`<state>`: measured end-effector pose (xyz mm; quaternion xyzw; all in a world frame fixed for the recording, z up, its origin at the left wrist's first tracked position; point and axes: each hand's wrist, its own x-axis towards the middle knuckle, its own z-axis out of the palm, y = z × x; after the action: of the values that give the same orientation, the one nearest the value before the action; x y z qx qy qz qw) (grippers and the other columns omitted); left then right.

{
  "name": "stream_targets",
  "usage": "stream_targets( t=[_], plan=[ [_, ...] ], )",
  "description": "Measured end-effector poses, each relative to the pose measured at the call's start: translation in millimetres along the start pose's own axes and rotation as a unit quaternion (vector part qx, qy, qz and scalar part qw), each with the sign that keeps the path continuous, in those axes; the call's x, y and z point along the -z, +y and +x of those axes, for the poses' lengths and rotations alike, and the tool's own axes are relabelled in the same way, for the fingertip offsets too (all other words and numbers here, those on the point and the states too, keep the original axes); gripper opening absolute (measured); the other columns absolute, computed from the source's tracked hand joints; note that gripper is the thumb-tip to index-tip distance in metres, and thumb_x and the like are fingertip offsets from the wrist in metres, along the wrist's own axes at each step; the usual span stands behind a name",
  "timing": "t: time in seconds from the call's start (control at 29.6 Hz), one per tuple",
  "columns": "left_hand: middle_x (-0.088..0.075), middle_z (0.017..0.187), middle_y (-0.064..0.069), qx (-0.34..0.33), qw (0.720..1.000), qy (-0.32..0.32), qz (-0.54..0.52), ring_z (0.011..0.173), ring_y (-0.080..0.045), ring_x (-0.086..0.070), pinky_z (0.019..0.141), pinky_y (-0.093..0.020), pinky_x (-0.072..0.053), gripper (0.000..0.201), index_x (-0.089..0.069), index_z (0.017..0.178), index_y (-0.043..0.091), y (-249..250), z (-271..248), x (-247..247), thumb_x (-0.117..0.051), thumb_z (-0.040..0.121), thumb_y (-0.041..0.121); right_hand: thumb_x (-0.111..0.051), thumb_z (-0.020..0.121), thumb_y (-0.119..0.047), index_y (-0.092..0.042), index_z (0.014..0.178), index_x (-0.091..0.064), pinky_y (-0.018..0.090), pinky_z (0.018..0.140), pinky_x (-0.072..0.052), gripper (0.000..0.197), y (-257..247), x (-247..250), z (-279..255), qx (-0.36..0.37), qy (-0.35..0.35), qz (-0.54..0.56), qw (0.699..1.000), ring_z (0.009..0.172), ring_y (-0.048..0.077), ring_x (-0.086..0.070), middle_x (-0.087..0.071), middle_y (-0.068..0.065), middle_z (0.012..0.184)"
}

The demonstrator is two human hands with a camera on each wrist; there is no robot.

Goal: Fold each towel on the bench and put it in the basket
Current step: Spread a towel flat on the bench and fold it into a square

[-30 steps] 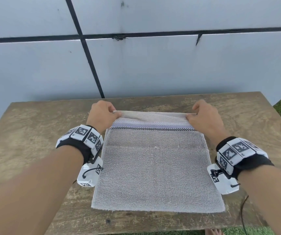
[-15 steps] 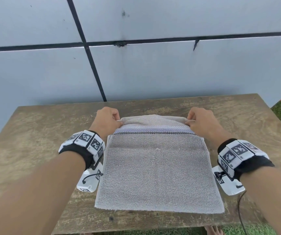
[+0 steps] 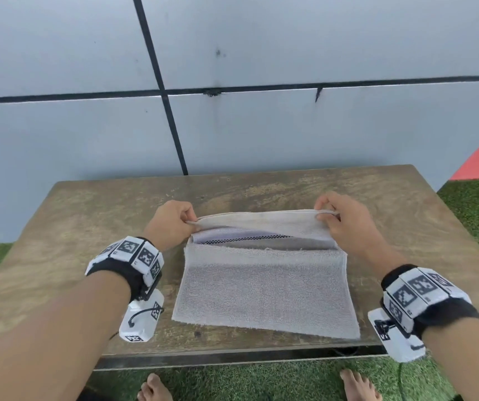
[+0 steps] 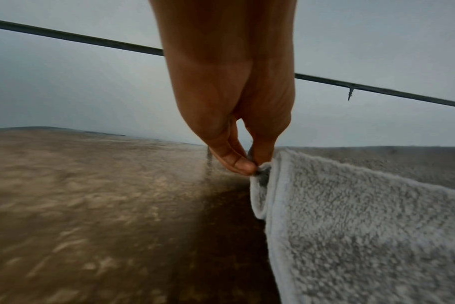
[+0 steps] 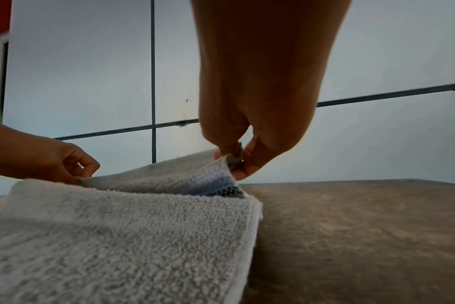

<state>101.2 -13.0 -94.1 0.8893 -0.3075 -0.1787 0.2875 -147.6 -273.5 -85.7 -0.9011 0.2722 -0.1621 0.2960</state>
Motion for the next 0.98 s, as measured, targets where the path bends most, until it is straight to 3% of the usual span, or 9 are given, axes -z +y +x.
stream_targets(
  t=[0.17,0.3,0.4,0.54,0.64,0.71,0.78,0.88,0.98],
  plan=[
    [-0.068,0.065,0.0,-0.005,1.0,0.019,-0.006,0.056,-0.008,-0.054,0.057,-0.023,-0.042,0.019,-0.066,0.069,0.011,1.9,-18.5,12.2,-0.081,0.079,0.012,-0.07,0.09,-0.008,-0.028,0.083,-0.058,0.013,0.06,-0.043,0.024,-10.7,15.4,-17.3,0.015,0.036,0.064,0.997,0.073,0.019,-0.059,-0.061,0.002,0.084],
    [-0.071,0.069,0.001,-0.002,1.0,0.027,0.002,0.064,-0.012,-0.062,0.056,-0.019,-0.042,0.015,-0.072,0.068,0.017,5.3,-26.9,16.8,-0.083,0.078,0.013,-0.077,0.085,-0.01,-0.027,0.089,-0.06,0.022,0.064,-0.05,0.025,-17.3,19.9,-26.1,-0.01,0.041,0.146,0.988,0.074,0.016,-0.064,-0.064,-0.002,0.086],
    [-0.068,0.06,0.006,-0.009,1.0,0.028,0.005,0.043,0.001,-0.05,0.044,-0.01,-0.036,0.011,-0.078,0.072,0.017,8.4,-34.1,17.0,-0.08,0.082,0.013,-0.082,0.081,-0.012,-0.026,0.086,-0.059,0.021,0.064,-0.05,0.027,-21.5,19.3,-33.0,-0.02,0.057,0.167,0.984,0.077,0.018,-0.065,-0.066,0.001,0.089],
    [-0.058,0.048,0.008,-0.039,0.999,0.019,0.013,0.035,-0.006,-0.031,0.038,-0.012,-0.029,0.025,-0.077,0.07,0.019,9.1,-39.8,17.6,-0.068,0.092,0.01,-0.087,0.075,-0.013,-0.017,0.08,-0.061,0.012,0.057,-0.048,0.027,-19.6,17.9,-40.4,-0.04,0.093,0.186,0.977,0.067,0.012,-0.062,-0.069,0.005,0.079],
    [-0.055,0.043,0.013,-0.045,0.999,0.011,0.025,0.035,-0.006,-0.031,0.038,-0.011,-0.029,0.028,-0.076,0.07,0.02,8.9,-40.4,18.0,-0.066,0.094,0.01,-0.089,0.072,-0.014,-0.013,0.078,-0.064,0.011,0.054,-0.046,0.026,-15.1,18.7,-42.9,-0.049,0.104,0.201,0.973,0.062,0.011,-0.06,-0.071,0.008,0.076],
    [-0.058,0.044,0.019,-0.036,0.999,0.018,0.022,0.033,-0.003,-0.036,0.038,-0.009,-0.032,0.015,-0.081,0.085,0.013,9.9,-40.7,17.0,-0.068,0.092,0.011,-0.09,0.071,-0.014,-0.011,0.076,-0.065,0.012,0.053,-0.045,0.026,-13.0,19.9,-44.8,-0.044,0.106,0.216,0.97,0.061,0.011,-0.059,-0.071,0.01,0.075],
    [-0.065,0.058,0.017,-0.035,0.999,0.029,0.01,0.034,0.001,-0.044,0.039,-0.007,-0.033,0.011,-0.081,0.096,0.009,10.2,-41.3,15.4,-0.072,0.09,0.012,-0.09,0.07,-0.015,-0.009,0.074,-0.064,0.014,0.052,-0.045,0.027,-11.3,20.0,-46.1,-0.034,0.104,0.221,0.969,0.057,0.009,-0.056,-0.071,0.012,0.073],
    [-0.074,0.074,0.005,-0.028,0.999,0.042,0.002,0.044,0.009,-0.054,0.044,-0.003,-0.037,0.01,-0.082,0.095,0.011,9.3,-42.1,13.7,-0.077,0.086,0.015,-0.089,0.071,-0.013,-0.005,0.072,-0.061,0.029,0.057,-0.05,0.029,-7.7,17.3,-45.5,-0.031,0.091,0.226,0.969,0.058,0.013,-0.055,-0.068,0.017,0.072],
    [-0.075,0.08,0.007,-0.024,0.998,0.056,-0.005,0.057,0.011,-0.061,0.05,-0.001,-0.041,0.008,-0.082,0.092,0.015,5.6,-42.4,11.2,-0.079,0.084,0.017,-0.086,0.074,-0.008,-0.005,0.071,-0.058,0.04,0.065,-0.051,0.029,-2.8,12.9,-43.4,-0.021,0.086,0.228,0.97,0.064,0.019,-0.056,-0.066,0.018,0.073]
  ],
)
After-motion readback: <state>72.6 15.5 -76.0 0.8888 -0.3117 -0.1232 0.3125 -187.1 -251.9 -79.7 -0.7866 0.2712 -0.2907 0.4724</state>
